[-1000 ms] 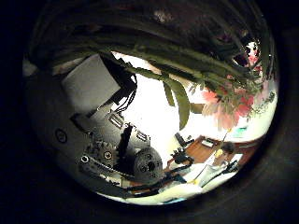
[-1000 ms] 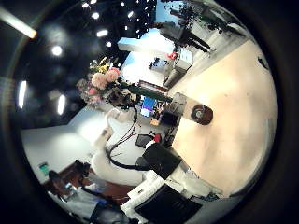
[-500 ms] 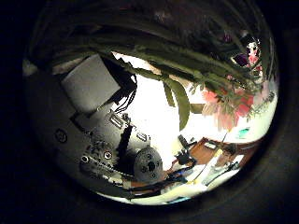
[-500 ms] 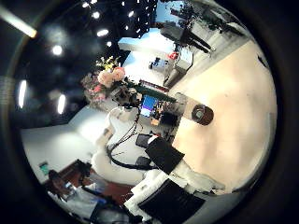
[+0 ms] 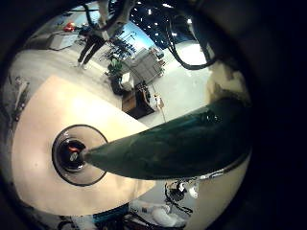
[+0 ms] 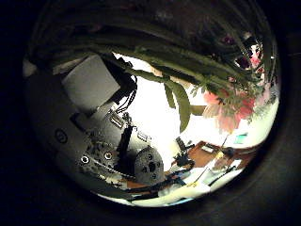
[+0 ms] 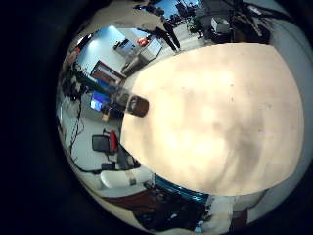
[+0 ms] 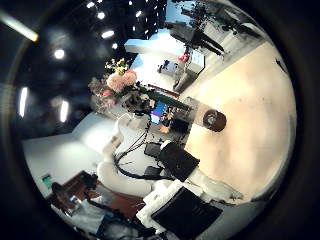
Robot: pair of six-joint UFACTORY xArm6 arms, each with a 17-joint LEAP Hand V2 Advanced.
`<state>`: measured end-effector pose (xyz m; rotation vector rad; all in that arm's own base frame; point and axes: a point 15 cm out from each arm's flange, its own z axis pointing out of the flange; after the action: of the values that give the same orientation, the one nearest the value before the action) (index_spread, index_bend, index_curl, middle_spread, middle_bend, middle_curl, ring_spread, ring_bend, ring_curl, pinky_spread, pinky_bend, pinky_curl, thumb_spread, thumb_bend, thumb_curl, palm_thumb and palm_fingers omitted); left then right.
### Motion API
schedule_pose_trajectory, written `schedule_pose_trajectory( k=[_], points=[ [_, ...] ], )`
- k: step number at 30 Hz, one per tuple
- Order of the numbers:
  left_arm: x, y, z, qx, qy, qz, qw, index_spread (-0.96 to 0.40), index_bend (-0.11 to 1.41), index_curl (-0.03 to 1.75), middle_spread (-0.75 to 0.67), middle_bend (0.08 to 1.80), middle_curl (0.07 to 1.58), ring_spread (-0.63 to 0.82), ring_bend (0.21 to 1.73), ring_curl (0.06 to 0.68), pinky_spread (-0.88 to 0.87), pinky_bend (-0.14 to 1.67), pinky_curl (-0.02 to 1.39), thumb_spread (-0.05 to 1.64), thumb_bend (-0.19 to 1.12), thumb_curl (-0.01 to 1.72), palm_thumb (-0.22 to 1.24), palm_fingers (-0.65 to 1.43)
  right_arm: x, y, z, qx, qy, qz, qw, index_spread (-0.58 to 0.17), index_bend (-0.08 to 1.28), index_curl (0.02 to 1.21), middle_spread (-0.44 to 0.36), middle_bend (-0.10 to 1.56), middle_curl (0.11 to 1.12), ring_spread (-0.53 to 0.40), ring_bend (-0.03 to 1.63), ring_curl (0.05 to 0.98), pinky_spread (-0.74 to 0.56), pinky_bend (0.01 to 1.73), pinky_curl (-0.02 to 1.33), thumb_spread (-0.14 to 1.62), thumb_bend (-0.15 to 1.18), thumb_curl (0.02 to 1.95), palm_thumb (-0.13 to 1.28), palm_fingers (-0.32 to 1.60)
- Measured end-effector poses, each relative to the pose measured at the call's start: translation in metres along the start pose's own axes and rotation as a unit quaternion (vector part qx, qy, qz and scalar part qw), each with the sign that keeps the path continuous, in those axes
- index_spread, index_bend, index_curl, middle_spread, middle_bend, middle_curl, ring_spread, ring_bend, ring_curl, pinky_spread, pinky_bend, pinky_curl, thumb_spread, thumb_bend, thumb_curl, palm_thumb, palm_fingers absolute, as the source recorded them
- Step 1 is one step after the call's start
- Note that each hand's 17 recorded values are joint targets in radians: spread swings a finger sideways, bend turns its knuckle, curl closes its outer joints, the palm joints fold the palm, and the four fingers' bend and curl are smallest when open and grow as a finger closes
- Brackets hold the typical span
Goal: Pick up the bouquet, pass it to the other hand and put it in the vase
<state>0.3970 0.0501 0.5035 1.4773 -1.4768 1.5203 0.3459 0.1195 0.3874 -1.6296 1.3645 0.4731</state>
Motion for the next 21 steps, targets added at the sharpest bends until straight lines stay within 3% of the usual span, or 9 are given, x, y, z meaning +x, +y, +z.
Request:
schedule_pose_trajectory(
  k=[7, 11, 13, 14, 15, 16, 17, 19, 21],
  points=[
    [-0.013, 0.004, 0.002, -0.005, 0.002, -0.013, 0.9999, -0.78, 0.41, 1.43, -0.54, 1.07, 1.02, -0.40, 1.46, 0.537, -0.48, 1.41, 0.60, 1.12, -0.01, 0.92, 1.00, 1.10, 0.000, 0.000, 0.000, 0.000, 0.000, 0.000, 1.000, -0.377, 0.18, 0.31, 0.053, 0.23, 0.34, 0.211, 0.70, 0.161, 0.54, 0.82, 0.24, 1.04, -0.03, 0.41, 0.46, 0.25],
    [-0.020, 0.004, 0.006, -0.013, 0.010, -0.023, 0.9996, -0.77, 0.36, 1.43, -0.53, 1.05, 0.99, -0.41, 1.40, 0.517, -0.50, 1.37, 0.58, 1.06, -0.05, 0.87, 0.89, 1.08, -0.001, 0.000, 0.000, 0.001, -0.001, 0.000, 1.000, -0.375, 0.19, 0.32, 0.053, 0.21, 0.34, 0.211, 0.69, 0.156, 0.54, 0.82, 0.23, 1.04, -0.03, 0.42, 0.46, 0.27],
    [-0.026, 0.005, 0.008, -0.019, 0.018, -0.030, 0.9992, -0.76, 0.31, 1.41, -0.52, 1.03, 0.98, -0.43, 1.34, 0.503, -0.53, 1.30, 0.56, 1.04, -0.06, 0.83, 0.81, 0.95, -0.002, -0.001, 0.000, 0.003, -0.003, -0.001, 1.000, -0.374, 0.19, 0.32, 0.052, 0.20, 0.33, 0.211, 0.69, 0.154, 0.54, 0.82, 0.22, 1.04, -0.03, 0.42, 0.46, 0.27],
    [-0.028, 0.008, 0.009, -0.024, 0.024, -0.033, 0.9989, -0.75, 0.30, 1.40, -0.51, 1.00, 0.97, -0.42, 1.24, 0.487, -0.52, 1.19, 0.55, 1.02, -0.08, 0.80, 0.73, 0.63, -0.003, -0.001, -0.001, 0.004, -0.003, -0.001, 1.000, -0.374, 0.19, 0.32, 0.052, 0.20, 0.33, 0.212, 0.69, 0.153, 0.54, 0.81, 0.22, 1.04, -0.03, 0.42, 0.46, 0.28],
    [-0.030, 0.011, 0.011, -0.030, 0.031, -0.034, 0.9985, -0.71, 0.30, 1.37, -0.43, 0.87, 0.96, -0.30, 1.13, 0.495, -0.37, 0.97, 0.53, 0.99, -0.11, 0.76, 0.64, 0.03, -0.003, -0.002, -0.001, 0.004, -0.004, -0.001, 1.000, -0.373, 0.19, 0.32, 0.052, 0.20, 0.33, 0.212, 0.68, 0.153, 0.54, 0.81, 0.22, 1.04, -0.03, 0.42, 0.46, 0.28],
    [-0.033, 0.015, 0.012, -0.038, 0.036, -0.033, 0.9981, -0.65, 0.19, 1.32, -0.32, 0.79, 0.94, -0.12, 1.05, 0.488, -0.16, 0.87, 0.54, 0.97, -0.12, 0.71, 0.54, -0.28, -0.003, -0.001, -0.001, 0.003, -0.002, -0.002, 1.000, -0.373, 0.18, 0.33, 0.052, 0.20, 0.33, 0.212, 0.68, 0.151, 0.54, 0.81, 0.21, 1.04, -0.03, 0.42, 0.46, 0.28],
    [-0.036, 0.018, 0.014, -0.047, 0.042, -0.031, 0.9975, -0.59, 0.10, 1.26, -0.17, 0.54, 0.83, 0.01, 0.98, 0.419, -0.02, 0.81, 0.48, 0.95, -0.14, 0.67, 0.43, -0.50, -0.003, -0.001, -0.001, 0.002, -0.001, -0.004, 1.000, -0.372, 0.18, 0.33, 0.052, 0.19, 0.33, 0.212, 0.68, 0.150, 0.54, 0.81, 0.21, 1.04, -0.03, 0.42, 0.46, 0.29],
    [-0.035, 0.028, 0.018, -0.076, 0.064, -0.030, 0.9947, -0.48, 0.01, 1.16, 0.06, 0.37, 0.73, 0.21, 0.87, 0.312, 0.21, 0.69, 0.36, 0.92, -0.12, 0.59, 0.31, -0.52, -0.004, 0.000, -0.001, 0.001, -0.001, -0.004, 1.000, -0.374, 0.18, 0.33, 0.052, 0.19, 0.33, 0.212, 0.68, 0.151, 0.54, 0.81, 0.20, 1.05, -0.03, 0.42, 0.46, 0.29],
    [-0.035, 0.035, 0.018, -0.100, 0.088, -0.031, 0.9907, -0.36, -0.02, 1.06, 0.23, 0.27, 0.63, 0.35, 0.79, 0.261, 0.37, 0.62, 0.30, 0.88, -0.09, 0.54, 0.23, -0.48, -0.005, -0.001, -0.002, 0.002, -0.001, -0.005, 1.000, -0.374, 0.18, 0.33, 0.052, 0.19, 0.33, 0.212, 0.67, 0.149, 0.55, 0.81, 0.20, 1.05, -0.03, 0.42, 0.46, 0.30]
  ],
)
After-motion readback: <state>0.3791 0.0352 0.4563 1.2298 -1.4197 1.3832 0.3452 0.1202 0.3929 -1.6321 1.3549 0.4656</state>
